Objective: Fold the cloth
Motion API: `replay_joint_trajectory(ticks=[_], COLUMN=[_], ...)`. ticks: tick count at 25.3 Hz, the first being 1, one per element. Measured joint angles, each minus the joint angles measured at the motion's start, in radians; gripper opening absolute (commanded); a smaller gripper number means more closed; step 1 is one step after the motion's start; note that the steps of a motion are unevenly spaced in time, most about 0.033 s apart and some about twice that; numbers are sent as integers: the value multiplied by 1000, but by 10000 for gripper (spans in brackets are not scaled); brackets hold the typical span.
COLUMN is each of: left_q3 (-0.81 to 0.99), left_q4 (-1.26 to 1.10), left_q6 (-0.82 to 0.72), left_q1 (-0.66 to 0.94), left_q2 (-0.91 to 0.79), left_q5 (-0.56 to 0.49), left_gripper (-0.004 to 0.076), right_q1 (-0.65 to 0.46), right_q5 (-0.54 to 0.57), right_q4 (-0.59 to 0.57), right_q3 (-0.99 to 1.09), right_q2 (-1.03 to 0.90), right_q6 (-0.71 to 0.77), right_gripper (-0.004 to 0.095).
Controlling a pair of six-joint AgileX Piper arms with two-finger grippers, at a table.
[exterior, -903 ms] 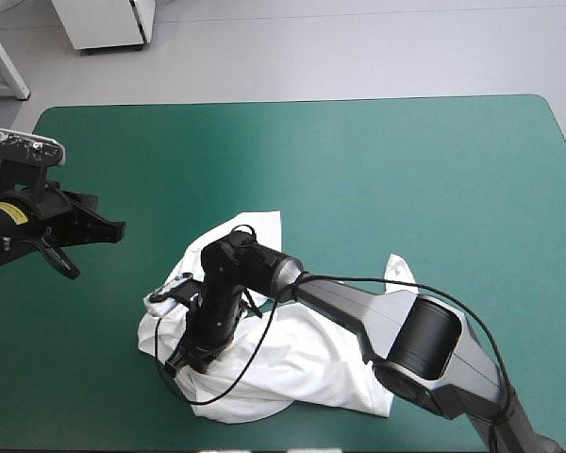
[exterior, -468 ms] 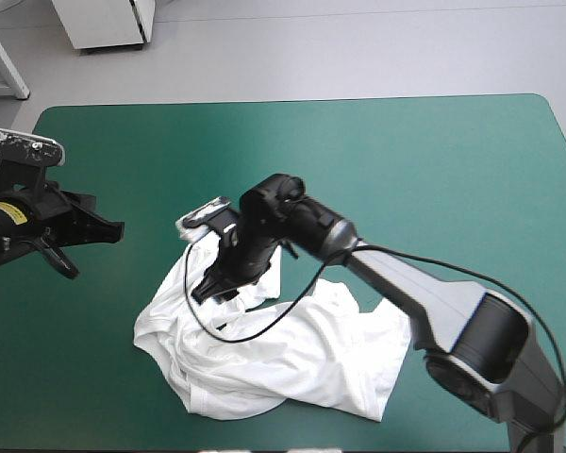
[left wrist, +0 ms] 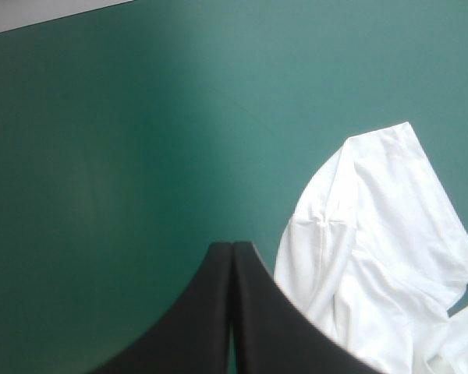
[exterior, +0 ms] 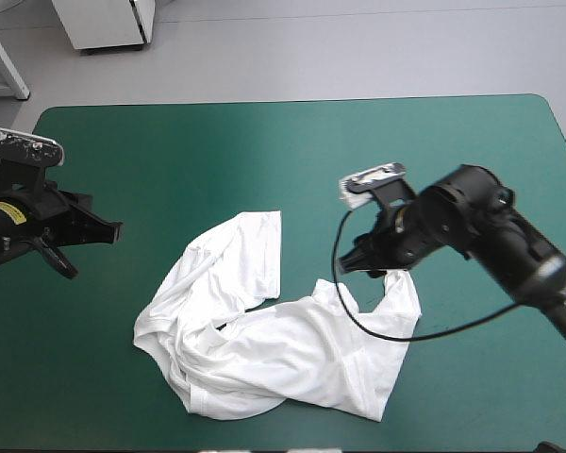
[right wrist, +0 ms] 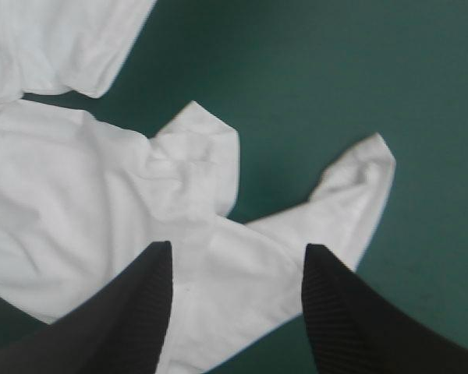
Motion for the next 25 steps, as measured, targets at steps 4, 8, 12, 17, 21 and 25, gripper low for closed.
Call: replay_joint_trajectory(ticks=[4,8,12,17,21,25], left_q3=[0,0,0,1,1,1], left_q4=[8,4,-17,-22,-40,-77], left_q6=[61,68,48,38,37,41], left_q1=[0,0,0,0,0,-9], left_q2=[31,111,209,371,480,594], left_q5=[5,56,122,90,49,6], left_gripper=[204,448,495,455,454,454], right_q1=[-68,-95,-97,-97,-97,-97], right_q5=[2,3,3,3,3,3], right_q4=[-12,-12,-15,-30,-58,-84], right_q3=[81,115,118,119,119,119], right_q2=[-133,-204,-220,-220,-220,-220], right_q6=[22,31,31,31,31,31], right_gripper=[410,391,391,391,391,391])
